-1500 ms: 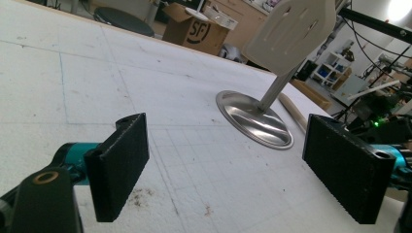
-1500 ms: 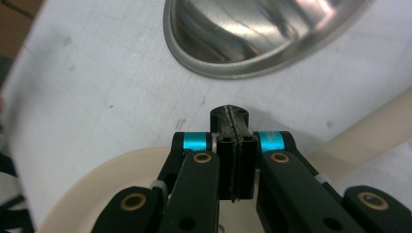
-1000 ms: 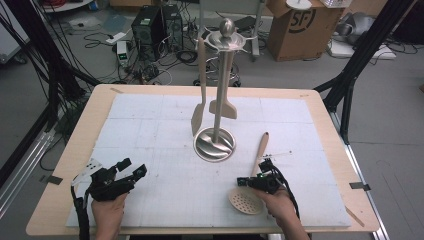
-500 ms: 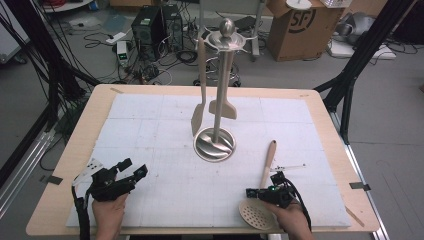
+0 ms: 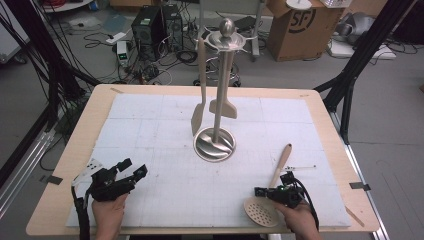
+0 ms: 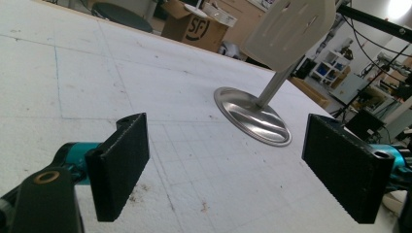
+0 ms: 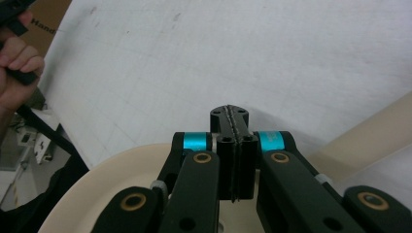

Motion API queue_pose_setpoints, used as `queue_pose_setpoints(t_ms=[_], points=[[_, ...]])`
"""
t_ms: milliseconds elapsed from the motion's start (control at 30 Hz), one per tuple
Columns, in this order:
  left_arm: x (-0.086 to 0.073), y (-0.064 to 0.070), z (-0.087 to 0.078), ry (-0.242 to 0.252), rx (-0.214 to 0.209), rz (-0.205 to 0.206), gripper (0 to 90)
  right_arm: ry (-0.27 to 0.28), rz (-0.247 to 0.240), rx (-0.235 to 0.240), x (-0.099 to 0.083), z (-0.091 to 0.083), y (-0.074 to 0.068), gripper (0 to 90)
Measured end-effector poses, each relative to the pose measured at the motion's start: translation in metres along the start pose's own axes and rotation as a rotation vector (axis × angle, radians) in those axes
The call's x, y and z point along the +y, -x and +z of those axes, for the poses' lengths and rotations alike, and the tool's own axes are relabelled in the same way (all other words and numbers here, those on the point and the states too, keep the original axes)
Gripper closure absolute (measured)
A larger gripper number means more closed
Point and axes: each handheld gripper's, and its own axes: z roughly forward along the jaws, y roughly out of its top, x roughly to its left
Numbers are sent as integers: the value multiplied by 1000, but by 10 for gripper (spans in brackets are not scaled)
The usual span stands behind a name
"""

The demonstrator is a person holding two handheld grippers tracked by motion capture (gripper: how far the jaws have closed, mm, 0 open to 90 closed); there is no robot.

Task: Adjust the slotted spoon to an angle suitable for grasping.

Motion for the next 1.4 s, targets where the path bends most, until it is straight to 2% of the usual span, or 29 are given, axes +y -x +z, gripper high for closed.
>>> queue_pose_setpoints(t_ms=[167,200,233,300,400,500,600,667,833,1067,1167,1400], points=[[0,0,0,-3,1,2,179,32,21,-5,-3,-9,8,900],[0,0,0,-2,1,1,179,56,-3,-18,-4,-11,9,900],[0,0,0,-2,1,0,179,77,3,-11,-4,-16,11,900],[0,0,0,6,4,0,180,139,34,-18,-4,-30,19,900],[1,0,-1,6,0,4,182,210,97,-78,-2,-52,40,900],[1,1,-1,5,-1,2,182,213,130,-124,-4,-61,59,900],[1,1,-1,10,1,-3,182,188,149,-159,-8,-61,72,900],[1,0,-1,8,3,-2,182,203,173,-134,-10,-62,76,900],[1,1,0,3,-2,2,183,208,177,-129,-1,-54,78,900],[1,-2,-1,8,4,-6,183,185,180,-97,21,-31,74,900],[2,-1,0,9,1,-1,183,156,172,-90,31,-20,68,900],[2,-1,-1,11,-1,-5,183,69,119,-83,56,2,56,900]])
